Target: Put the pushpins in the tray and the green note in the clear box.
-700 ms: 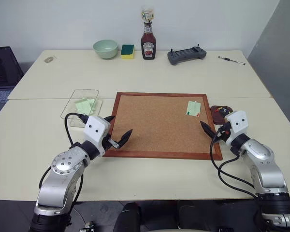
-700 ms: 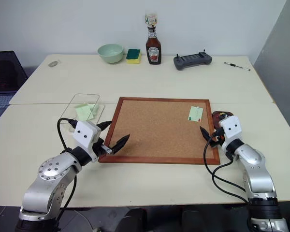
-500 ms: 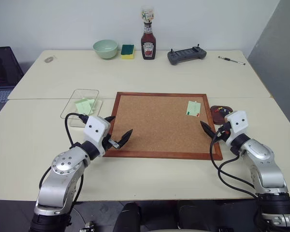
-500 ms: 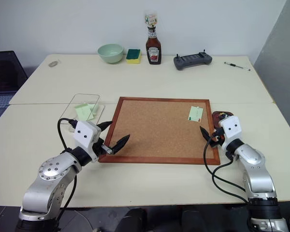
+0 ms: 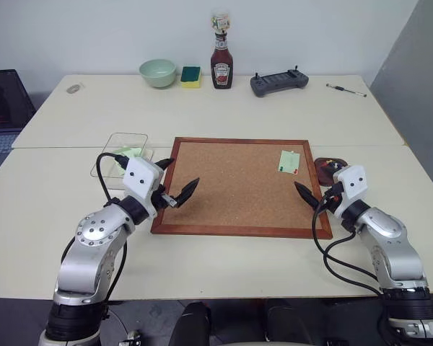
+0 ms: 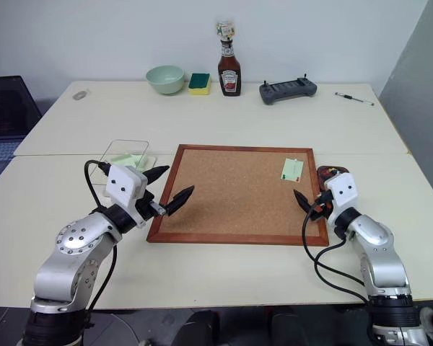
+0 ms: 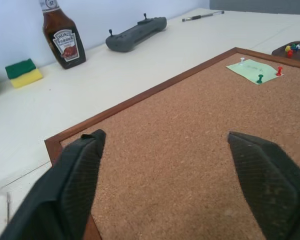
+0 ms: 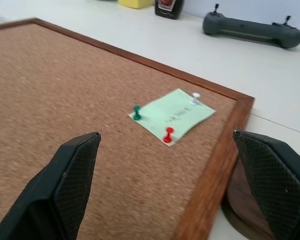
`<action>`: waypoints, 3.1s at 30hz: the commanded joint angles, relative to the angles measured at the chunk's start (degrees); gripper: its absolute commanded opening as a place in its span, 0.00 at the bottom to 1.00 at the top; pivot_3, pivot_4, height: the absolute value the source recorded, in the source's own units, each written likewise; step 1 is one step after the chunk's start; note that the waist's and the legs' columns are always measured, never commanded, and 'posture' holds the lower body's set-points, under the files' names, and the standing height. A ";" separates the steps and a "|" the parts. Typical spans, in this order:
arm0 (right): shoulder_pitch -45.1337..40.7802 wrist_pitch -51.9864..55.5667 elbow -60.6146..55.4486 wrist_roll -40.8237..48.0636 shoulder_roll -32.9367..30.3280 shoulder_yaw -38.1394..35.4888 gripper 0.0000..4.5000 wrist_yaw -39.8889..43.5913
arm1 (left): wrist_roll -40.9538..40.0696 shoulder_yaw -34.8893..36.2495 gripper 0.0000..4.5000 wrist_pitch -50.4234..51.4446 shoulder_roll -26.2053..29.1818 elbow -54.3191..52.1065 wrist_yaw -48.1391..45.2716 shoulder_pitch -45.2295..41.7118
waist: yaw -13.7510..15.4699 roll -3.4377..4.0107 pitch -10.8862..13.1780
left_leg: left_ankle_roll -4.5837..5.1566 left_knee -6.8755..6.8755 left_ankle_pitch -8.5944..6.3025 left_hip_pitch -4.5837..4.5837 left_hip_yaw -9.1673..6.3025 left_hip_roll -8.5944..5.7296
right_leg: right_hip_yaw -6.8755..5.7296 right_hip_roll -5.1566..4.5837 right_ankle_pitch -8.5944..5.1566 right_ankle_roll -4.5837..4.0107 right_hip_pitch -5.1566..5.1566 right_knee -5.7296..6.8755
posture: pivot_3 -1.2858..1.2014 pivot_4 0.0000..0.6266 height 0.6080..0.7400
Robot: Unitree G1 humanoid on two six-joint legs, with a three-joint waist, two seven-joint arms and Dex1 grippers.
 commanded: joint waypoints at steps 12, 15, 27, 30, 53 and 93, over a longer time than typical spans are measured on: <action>0.57 0.35 -3.46 3.91 0.20 -0.43 1.00 3.46 | 2.18 -11.50 0.24 -3.44 -3.98 11.92 -8.01 -12.45 | -0.08 0.00 0.00 | 0.00 0.00 0.00 -0.01 -0.01 0.00 | -0.01 0.01 0.00 0.00 -0.01 0.00 | 0.52 0.24 1.00; 0.98 0.47 -3.69 4.50 0.26 -0.60 1.00 3.83 | 3.70 -13.11 0.10 -4.77 -5.56 15.12 -7.88 -14.16 | -0.05 0.00 0.00 | 0.00 0.01 0.00 -0.01 -0.01 -0.01 | -0.01 0.01 0.00 0.00 0.00 0.00 | 0.52 0.24 1.00; -0.35 3.98 -5.18 6.07 0.23 0.04 1.00 3.88 | 4.41 -13.41 0.00 -7.76 -12.60 26.97 -7.83 -18.57 | -0.08 0.00 0.00 | 0.00 0.04 0.00 -0.02 -0.03 -0.02 | -0.02 0.00 0.00 0.01 -0.01 0.01 | 0.52 0.24 1.00; -1.34 4.82 -4.89 5.20 0.34 0.52 1.00 3.00 | 4.87 -13.98 0.00 -7.98 -13.65 29.50 -8.08 -18.71 | -0.09 0.00 0.00 | 0.00 0.04 0.00 -0.02 -0.02 -0.03 | -0.02 0.00 0.00 0.01 -0.01 0.01 | 0.52 0.24 1.00; -36.40 -3.77 44.55 -7.19 3.73 5.96 1.00 -1.12 | 9.79 -16.46 0.00 -11.05 -15.51 34.69 -9.72 -16.37 | -0.54 0.13 -0.08 | 0.00 0.06 0.01 0.06 0.02 -0.08 | 0.01 -0.05 0.01 0.00 0.03 0.02 | 0.52 0.24 1.00; -40.37 -11.91 56.92 -7.68 3.99 3.19 0.01 -2.13 | 10.71 -16.80 0.00 -9.88 -16.20 33.05 -9.68 -14.72 | -1.06 0.17 -0.10 | 0.00 0.04 0.01 0.06 0.01 -0.08 | 0.02 -0.05 0.01 0.00 0.04 0.03 | 0.52 0.24 1.00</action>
